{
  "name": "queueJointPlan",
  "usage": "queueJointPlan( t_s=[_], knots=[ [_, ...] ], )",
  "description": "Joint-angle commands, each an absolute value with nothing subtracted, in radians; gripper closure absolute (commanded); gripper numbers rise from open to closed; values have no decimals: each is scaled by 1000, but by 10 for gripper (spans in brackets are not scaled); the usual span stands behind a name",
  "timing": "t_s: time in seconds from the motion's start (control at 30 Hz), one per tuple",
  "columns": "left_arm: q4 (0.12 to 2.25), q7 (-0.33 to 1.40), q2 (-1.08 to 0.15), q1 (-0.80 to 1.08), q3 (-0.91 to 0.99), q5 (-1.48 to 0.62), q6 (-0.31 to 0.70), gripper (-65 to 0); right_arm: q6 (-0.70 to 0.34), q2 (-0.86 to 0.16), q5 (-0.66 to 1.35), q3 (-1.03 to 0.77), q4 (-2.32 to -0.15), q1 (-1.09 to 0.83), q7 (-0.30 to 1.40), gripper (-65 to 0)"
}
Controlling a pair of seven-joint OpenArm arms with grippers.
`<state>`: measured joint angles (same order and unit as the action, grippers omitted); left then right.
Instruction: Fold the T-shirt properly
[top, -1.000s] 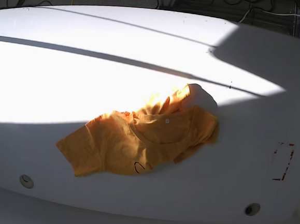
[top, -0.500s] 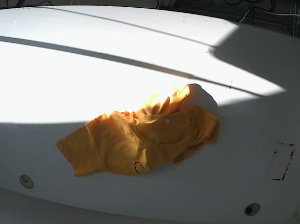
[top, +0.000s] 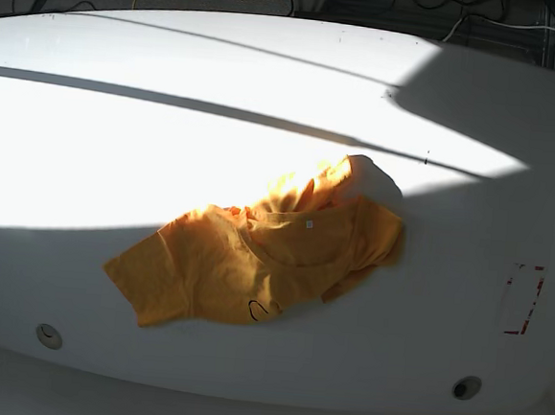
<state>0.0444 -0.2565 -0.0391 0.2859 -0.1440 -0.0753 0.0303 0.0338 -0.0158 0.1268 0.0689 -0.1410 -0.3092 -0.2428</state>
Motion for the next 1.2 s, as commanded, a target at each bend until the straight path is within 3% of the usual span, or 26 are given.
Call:
queueJointPlan(
  t_s=[0.0,1.17],
  knots=[
    [47,-264,-43,315,-142,-70,33,-258,37,-21,117,67,-169,-333,-251,-1],
    [45,-277,-46,314,-142,-67,34,-257,37,-27,118,62,-157,-333,-237,-3]
  ],
)
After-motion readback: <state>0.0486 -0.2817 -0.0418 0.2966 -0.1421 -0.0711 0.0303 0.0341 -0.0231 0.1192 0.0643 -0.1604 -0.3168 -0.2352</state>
